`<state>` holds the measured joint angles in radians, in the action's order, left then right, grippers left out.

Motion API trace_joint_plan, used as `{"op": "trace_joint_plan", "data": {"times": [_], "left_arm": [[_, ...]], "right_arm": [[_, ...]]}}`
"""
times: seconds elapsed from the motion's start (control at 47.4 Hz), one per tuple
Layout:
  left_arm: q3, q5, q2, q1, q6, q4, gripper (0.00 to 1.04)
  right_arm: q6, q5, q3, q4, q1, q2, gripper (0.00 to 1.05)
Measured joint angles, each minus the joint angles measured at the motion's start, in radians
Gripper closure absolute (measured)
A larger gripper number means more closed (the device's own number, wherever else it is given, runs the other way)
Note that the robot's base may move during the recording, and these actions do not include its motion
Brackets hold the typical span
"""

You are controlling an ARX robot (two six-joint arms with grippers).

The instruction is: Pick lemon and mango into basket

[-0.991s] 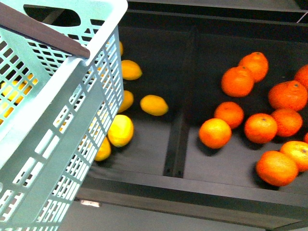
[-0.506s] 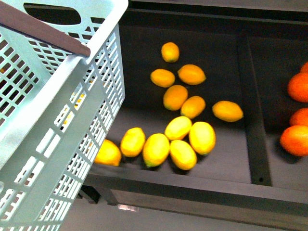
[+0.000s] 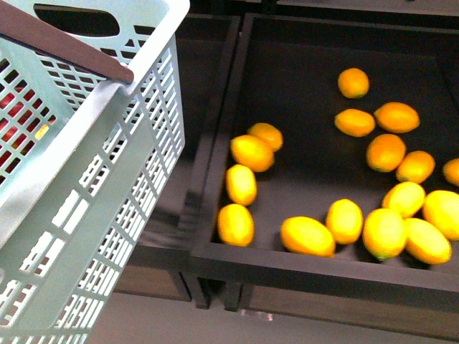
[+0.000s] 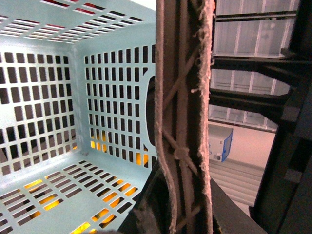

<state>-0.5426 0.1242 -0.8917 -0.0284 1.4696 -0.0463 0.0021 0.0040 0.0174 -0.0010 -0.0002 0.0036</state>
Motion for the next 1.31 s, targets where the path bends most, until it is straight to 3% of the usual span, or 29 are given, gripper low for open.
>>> {"op": "trace_joint_plan", "data": {"times": [0.591, 0.696, 0.759, 0.865, 0.928, 1.013, 1.308], "left_arm": [[0.001, -0.023, 0.001, -0.009, -0.017, 0.000, 0.99], [0.001, 0.005, 0.000, -0.005, -0.008, 0.000, 0.99], [-0.031, 0.093, -0.023, -0.004, -0.143, -0.093, 0.99], [-0.079, 0.161, -0.125, 0.096, -0.564, -0.088, 0.99], [-0.106, 0.136, -0.201, 0.167, -0.681, -0.037, 0.99], [-0.168, 0.103, -0.293, 0.245, -0.684, 0.038, 0.99], [-0.326, 0.179, -0.496, 0.466, -0.520, 0.119, 0.99]], "right_arm": [[0.000, -0.010, 0.000, 0.000, 0.000, 0.000, 0.09], [0.000, -0.007, 0.000, 0.000, -0.001, 0.000, 0.09], [0.000, -0.007, 0.000, 0.000, -0.001, 0.000, 0.09], [0.000, -0.004, 0.000, 0.000, -0.001, 0.000, 0.09], [0.000, -0.004, 0.000, 0.000, -0.001, 0.000, 0.09], [0.000, -0.004, 0.000, 0.000, -0.001, 0.000, 0.09], [0.000, -0.004, 0.000, 0.000, -0.001, 0.000, 0.09]]}}
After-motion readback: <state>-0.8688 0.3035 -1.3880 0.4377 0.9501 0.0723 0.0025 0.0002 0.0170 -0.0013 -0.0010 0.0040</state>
